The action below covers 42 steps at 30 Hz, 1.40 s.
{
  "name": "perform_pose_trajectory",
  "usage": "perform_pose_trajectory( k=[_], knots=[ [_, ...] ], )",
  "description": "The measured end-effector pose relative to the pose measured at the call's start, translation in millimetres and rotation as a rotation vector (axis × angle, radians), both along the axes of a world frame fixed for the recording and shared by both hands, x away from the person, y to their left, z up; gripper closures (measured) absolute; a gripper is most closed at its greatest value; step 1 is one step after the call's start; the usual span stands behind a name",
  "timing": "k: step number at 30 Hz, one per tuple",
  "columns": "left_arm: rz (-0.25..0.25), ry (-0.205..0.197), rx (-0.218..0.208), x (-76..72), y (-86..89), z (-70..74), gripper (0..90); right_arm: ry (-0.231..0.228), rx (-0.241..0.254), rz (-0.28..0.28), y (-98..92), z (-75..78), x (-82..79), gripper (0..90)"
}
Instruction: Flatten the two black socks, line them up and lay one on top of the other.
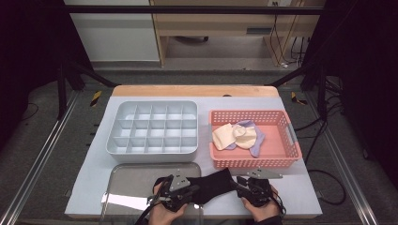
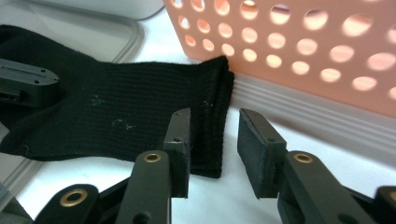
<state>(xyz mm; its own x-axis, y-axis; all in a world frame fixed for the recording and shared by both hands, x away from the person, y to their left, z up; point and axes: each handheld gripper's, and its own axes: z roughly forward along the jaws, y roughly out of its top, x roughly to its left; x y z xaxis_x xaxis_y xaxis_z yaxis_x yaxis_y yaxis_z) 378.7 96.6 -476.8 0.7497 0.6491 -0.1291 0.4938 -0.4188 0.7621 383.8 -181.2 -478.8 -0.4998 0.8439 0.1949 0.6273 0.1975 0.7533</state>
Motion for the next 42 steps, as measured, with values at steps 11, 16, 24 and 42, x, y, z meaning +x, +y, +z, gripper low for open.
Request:
perform_pose_trajectory(
  k=[11, 16, 24, 42],
  knots=[
    [-0.001, -0.001, 0.005, -0.4, -0.6, -1.5, 88.2, 0.03, -0.016, 0.014, 6.3, -6.7, 1.0, 71.3],
    [-0.002, 0.001, 0.004, 0.0, -0.5, -1.6, 88.2, 0.043, -0.004, 0.011, 7.3, -5.8, 1.4, 77.8],
    [-0.001, 0.007, 0.008, 0.7, -0.7, -0.5, 88.2, -0.009, 0.066, 0.018, 3.5, 9.5, -3.4, 80.4],
    [-0.016, 0.0, 0.015, 0.1, -5.4, 0.1, 88.2, -0.118, 0.14, 0.122, 22.9, 48.4, -18.9, 80.3]
  ],
)
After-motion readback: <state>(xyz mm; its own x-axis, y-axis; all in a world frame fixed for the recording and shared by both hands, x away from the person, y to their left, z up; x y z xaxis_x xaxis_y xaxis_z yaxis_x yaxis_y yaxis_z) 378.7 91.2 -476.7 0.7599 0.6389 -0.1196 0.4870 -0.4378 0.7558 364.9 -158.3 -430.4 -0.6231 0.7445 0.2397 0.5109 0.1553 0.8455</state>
